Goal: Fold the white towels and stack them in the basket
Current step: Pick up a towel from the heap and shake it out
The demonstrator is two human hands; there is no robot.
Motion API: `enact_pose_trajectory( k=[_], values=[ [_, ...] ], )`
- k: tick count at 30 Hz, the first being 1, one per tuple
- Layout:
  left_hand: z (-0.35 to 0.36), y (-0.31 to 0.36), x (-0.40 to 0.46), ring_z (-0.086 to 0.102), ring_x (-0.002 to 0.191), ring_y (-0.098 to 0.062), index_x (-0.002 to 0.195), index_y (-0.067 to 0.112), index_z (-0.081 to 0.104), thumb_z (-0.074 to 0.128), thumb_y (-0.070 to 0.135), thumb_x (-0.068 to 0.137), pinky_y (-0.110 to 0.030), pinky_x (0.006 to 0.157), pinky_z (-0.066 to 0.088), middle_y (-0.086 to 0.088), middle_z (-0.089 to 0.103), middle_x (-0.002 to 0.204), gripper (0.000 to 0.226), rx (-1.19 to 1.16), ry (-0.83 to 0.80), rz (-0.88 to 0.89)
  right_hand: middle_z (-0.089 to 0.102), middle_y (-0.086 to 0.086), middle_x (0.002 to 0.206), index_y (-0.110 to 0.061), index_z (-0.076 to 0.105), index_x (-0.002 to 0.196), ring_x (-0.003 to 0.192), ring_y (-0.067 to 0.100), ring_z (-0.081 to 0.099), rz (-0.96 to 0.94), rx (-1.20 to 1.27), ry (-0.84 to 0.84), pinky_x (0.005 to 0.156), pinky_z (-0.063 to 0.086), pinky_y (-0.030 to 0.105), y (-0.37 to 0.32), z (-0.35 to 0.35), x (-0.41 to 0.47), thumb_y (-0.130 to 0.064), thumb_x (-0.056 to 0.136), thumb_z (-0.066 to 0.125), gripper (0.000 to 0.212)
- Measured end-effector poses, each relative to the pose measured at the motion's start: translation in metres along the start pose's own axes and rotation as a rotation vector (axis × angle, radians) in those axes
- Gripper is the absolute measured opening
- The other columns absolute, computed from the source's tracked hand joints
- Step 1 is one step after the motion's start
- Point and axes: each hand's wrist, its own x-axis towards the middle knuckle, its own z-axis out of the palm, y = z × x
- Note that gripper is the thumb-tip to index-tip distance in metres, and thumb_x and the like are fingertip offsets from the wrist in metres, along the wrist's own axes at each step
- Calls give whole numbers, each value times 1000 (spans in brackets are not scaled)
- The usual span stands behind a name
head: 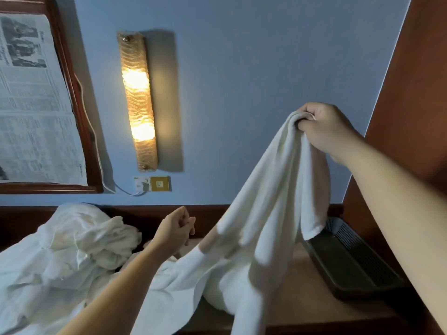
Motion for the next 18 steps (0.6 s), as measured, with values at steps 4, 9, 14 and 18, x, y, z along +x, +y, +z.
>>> enact_pose_trajectory(
  k=[4, 9, 14, 18],
  values=[
    [28, 56, -17, 68, 68, -19, 98, 28, 60, 79, 62, 82, -33, 66, 55, -2, 73, 80, 43, -150, -124, 151, 75, 2, 89, -16, 73, 91, 88, 23, 67, -36, 5, -59, 76, 50, 37, -19, 21, -6, -24, 82, 57, 20],
    [70, 123, -21, 55, 66, -14, 85, 23, 47, 70, 65, 88, -31, 66, 49, 8, 58, 72, 48, -166, -33, 248, 65, -5, 74, -14, 73, 86, 69, 11, 55, -133, -125, -176, 63, 42, 28, -50, 36, -3, -23, 87, 65, 13],
    [63, 102, -11, 36, 56, -12, 74, 26, 34, 56, 44, 104, -27, 54, 35, 11, 40, 56, 42, -261, 106, 128, 69, -6, 75, -19, 75, 84, 70, 9, 59, -33, -99, -102, 66, 45, 26, -32, 5, 7, -22, 86, 66, 9],
    [63, 69, -21, 32, 54, -9, 73, 25, 41, 69, 52, 94, -25, 52, 30, 12, 39, 55, 45, -112, 50, 229, 75, 4, 89, -21, 77, 85, 77, 14, 62, 36, -54, -56, 70, 45, 30, -7, -4, 7, -22, 85, 67, 10]
  ],
)
